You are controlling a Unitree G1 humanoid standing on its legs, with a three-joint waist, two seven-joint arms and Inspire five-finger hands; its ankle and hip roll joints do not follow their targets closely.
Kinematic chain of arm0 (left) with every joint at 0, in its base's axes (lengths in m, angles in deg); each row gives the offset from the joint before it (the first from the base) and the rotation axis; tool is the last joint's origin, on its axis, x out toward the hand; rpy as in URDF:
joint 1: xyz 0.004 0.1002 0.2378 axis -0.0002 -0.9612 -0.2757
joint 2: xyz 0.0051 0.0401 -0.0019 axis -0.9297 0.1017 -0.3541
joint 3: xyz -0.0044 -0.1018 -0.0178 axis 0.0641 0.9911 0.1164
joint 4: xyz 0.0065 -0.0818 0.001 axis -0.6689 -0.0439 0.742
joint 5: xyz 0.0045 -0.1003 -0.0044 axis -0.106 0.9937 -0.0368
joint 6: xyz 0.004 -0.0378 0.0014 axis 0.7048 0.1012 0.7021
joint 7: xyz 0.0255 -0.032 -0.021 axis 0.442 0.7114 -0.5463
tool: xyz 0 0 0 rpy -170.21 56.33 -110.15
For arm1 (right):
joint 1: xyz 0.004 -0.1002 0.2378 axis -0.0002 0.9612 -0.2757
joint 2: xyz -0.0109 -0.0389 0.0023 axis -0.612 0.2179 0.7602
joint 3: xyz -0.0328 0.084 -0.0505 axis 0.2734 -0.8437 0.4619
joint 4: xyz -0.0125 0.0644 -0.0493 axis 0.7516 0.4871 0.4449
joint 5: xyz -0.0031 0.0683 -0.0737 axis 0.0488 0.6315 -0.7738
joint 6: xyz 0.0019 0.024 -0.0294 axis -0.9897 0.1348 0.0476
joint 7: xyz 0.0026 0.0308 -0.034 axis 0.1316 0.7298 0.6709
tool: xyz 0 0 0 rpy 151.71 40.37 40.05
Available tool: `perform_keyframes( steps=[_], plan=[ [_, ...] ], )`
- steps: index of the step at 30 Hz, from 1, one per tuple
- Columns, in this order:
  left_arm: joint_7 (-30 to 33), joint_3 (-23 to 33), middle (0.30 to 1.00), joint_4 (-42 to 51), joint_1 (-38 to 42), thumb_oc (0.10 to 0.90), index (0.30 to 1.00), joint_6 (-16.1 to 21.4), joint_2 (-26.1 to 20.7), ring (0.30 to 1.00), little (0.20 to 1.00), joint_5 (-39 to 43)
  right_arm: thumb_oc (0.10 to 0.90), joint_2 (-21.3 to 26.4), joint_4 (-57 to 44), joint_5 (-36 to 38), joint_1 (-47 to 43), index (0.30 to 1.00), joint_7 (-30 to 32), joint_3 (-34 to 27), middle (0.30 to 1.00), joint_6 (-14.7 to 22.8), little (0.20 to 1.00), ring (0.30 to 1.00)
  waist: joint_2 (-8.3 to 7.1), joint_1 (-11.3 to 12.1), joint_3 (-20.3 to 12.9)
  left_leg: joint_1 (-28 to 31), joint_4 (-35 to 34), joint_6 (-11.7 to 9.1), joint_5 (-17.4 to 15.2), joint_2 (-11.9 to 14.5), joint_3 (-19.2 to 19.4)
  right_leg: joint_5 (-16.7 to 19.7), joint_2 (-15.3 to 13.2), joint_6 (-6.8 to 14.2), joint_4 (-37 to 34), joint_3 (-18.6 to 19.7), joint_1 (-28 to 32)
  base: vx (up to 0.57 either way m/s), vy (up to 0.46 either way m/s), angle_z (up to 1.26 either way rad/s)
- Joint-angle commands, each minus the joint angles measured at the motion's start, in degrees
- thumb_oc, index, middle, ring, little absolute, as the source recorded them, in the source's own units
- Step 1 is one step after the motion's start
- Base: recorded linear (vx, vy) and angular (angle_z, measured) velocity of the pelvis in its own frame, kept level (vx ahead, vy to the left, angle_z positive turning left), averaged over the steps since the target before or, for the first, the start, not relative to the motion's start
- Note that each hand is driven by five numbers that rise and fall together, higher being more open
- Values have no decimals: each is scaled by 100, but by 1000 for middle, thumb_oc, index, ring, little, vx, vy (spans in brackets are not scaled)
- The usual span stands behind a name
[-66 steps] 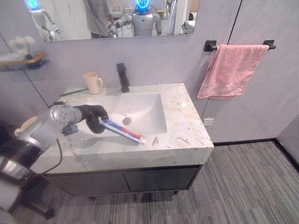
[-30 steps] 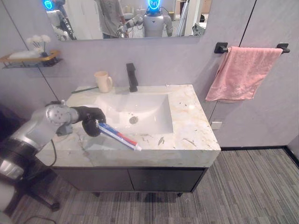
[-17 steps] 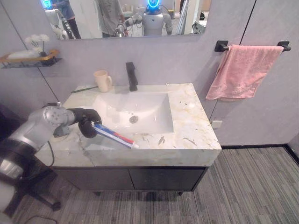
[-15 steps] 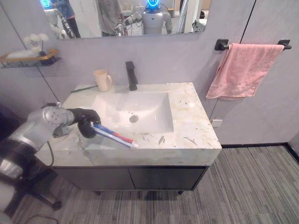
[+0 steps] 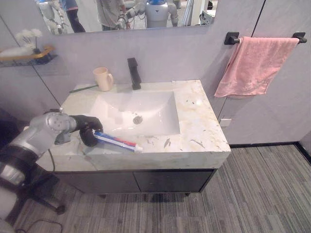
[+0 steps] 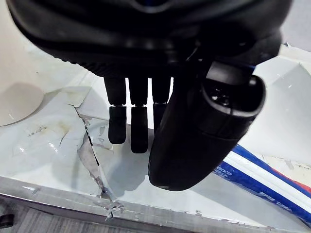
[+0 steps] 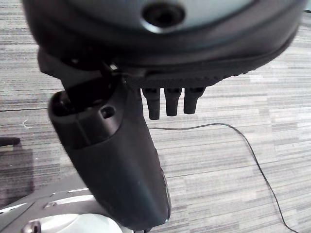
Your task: Organize the bathroom.
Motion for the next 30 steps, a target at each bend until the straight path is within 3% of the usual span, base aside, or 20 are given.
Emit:
perform_keyframes(
  steps=[1,3,4,5,6,8,30],
  plan=[
    [277,193,300,-366,932,400,300,147,-82,300,300,-199,800,366,95,31,-23,900,-17,48,900,-108,900,900,67,-33,30,-22,255,243,-458,-9,89,-473,-87,436,799,-185,-332,0,0,0],
    [292,187,300,-364,920,400,300,138,-59,300,300,-204,800,360,101,27,-22,900,-16,46,900,-99,900,900,66,-35,28,-21,259,242,-458,-5,94,-473,-87,435,800,-183,-330,0,0,0],
    [340,152,474,-410,859,516,474,181,42,474,474,-271,800,354,105,-24,-22,900,-36,32,900,-91,900,900,58,-50,17,-11,272,246,-471,2,112,-474,-89,436,790,-184,-310,0,0,0],
    [340,152,474,-410,859,516,474,181,42,474,474,-271,800,354,105,-24,-22,900,-36,32,900,-91,900,900,58,-50,17,-11,272,246,-471,2,112,-474,-89,436,790,-184,-310,0,0,0],
    [375,119,796,-420,815,731,796,194,134,796,796,-321,800,342,104,-23,-24,900,-35,55,900,-88,900,900,56,-57,-1,0,271,245,-478,12,125,-482,-87,434,783,-176,-295,0,0,0],
    [391,100,900,-439,791,800,900,195,206,900,900,-379,800,337,104,-34,-35,900,-37,60,900,-102,900,900,58,-66,-9,14,267,245,-483,15,133,-485,-83,433,779,-175,-288,0,0,0],
    [1111,-101,900,-1008,285,800,900,225,923,900,900,-938,800,213,92,-198,-60,900,15,136,900,-103,900,900,-16,-136,-137,106,297,287,-545,42,256,-527,-79,429,751,-168,-191,0,1,0]
  ],
)
